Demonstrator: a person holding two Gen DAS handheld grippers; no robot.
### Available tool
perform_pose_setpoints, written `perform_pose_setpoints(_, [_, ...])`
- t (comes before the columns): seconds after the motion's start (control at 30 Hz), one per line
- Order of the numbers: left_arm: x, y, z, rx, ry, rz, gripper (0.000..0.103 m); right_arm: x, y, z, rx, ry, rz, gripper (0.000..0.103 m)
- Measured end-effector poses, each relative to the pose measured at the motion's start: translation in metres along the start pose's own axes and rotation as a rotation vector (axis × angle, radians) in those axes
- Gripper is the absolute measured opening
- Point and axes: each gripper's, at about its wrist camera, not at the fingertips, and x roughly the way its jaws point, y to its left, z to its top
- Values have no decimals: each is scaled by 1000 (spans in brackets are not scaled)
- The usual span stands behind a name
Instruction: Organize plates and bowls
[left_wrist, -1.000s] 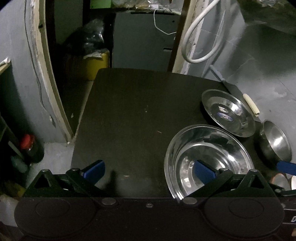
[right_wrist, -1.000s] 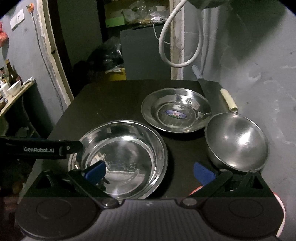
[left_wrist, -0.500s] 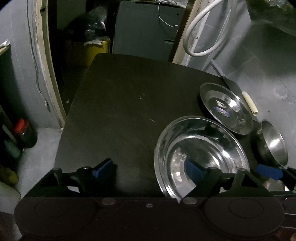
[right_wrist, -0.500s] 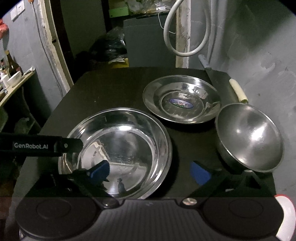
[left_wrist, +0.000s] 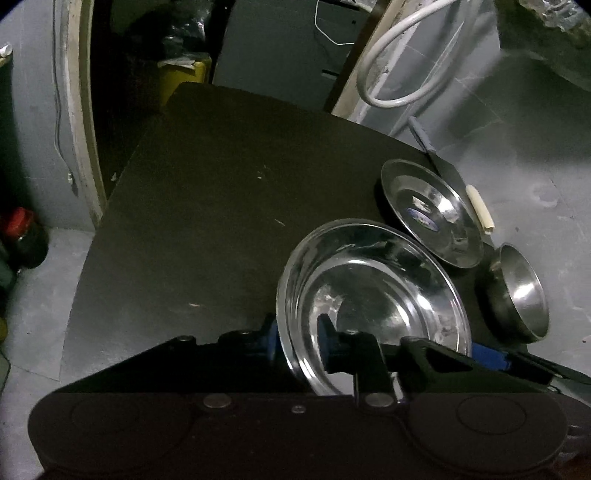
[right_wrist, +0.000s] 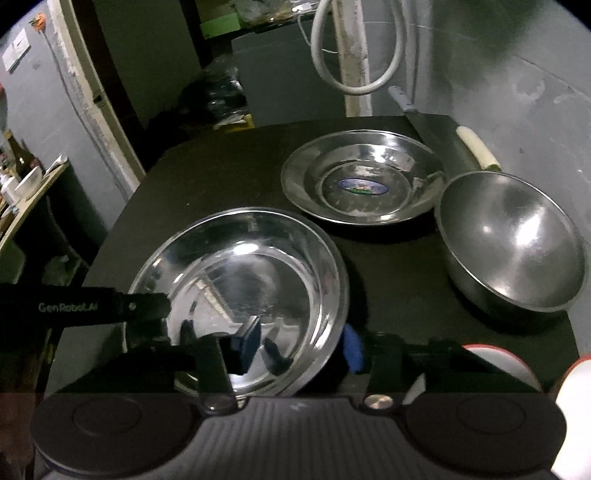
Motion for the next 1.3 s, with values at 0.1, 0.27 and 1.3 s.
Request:
perform_pose_setpoints(0.1, [-4, -2, -2, 26, -30, -4, 22, -1, -3, -2, 16, -6, -21, 35])
perform_pose_setpoints(0.27, [-29, -2, -3, 56, -83, -23, 22, -19, 3, -9, 18, -48, -30, 30])
perform_pose_setpoints(1.3, [-126, 29, -108, 307, 4, -67, 23, -130, 80, -134, 85, -18, -102, 30])
